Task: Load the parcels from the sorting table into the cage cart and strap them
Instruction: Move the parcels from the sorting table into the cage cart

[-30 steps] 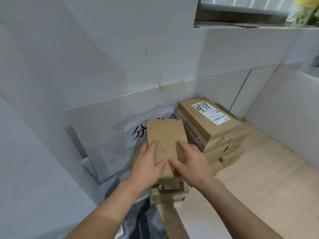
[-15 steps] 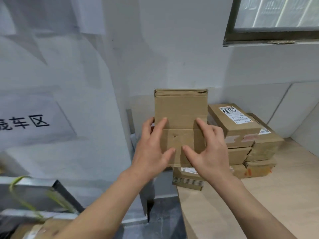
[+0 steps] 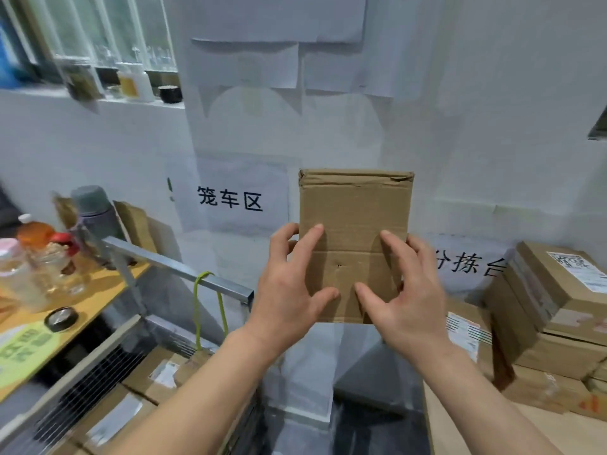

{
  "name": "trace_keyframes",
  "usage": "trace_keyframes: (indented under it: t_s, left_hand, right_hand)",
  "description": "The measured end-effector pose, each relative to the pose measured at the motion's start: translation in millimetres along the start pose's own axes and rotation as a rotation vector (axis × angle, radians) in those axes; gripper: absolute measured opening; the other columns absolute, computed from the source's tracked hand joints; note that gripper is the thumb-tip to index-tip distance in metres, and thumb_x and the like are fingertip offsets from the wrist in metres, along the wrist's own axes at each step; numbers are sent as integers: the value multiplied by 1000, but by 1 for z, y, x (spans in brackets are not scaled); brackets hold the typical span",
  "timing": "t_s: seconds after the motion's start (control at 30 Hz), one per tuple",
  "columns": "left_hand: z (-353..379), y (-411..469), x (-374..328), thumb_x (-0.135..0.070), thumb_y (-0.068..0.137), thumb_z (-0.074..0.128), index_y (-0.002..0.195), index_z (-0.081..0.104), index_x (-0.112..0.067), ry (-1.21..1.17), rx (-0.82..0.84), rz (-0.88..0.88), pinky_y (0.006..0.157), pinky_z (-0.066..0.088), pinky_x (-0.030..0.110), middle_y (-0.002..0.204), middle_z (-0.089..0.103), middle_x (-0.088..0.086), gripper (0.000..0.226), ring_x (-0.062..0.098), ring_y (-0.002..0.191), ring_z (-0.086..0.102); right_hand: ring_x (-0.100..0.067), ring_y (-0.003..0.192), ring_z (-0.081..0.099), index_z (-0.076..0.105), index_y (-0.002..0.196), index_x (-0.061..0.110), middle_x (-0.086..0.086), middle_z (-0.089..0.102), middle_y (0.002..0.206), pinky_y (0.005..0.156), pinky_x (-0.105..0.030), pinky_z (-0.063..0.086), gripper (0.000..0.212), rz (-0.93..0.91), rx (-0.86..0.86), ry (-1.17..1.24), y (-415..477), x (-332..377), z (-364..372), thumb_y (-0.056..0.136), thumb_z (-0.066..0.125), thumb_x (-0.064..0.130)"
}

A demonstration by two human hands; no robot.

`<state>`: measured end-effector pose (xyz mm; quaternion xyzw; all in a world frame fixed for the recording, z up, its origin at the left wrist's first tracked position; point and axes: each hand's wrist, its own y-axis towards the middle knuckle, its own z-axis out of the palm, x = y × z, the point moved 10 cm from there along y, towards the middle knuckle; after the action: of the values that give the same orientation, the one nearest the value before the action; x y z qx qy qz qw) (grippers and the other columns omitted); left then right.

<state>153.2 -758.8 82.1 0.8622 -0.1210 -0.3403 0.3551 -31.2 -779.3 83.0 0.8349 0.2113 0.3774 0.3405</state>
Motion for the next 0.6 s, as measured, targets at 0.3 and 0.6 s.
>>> trace_keyframes:
  t_s: [0.3,0.6]
  left_hand:
    - [-187,-76,125,-22,64,91,145,35,-23,192,-134,-161,100,40,31,142,29,6,98,20,121,44]
    - [-314,-153,236,-13,67,89,147,40,-15,289,-223,-397,106,30,28,148,30,16,94,2,126,23]
  right_hand:
    - [3,109,40,51,139,20,-3,41,135,89,-20,42,79,-134,170,181,-19,166,163,69,88,19]
    - [-14,118,48,49,141,21,-9,44,138,92,-30,44,79,-219,359,283,-56,285,309,71,86,18]
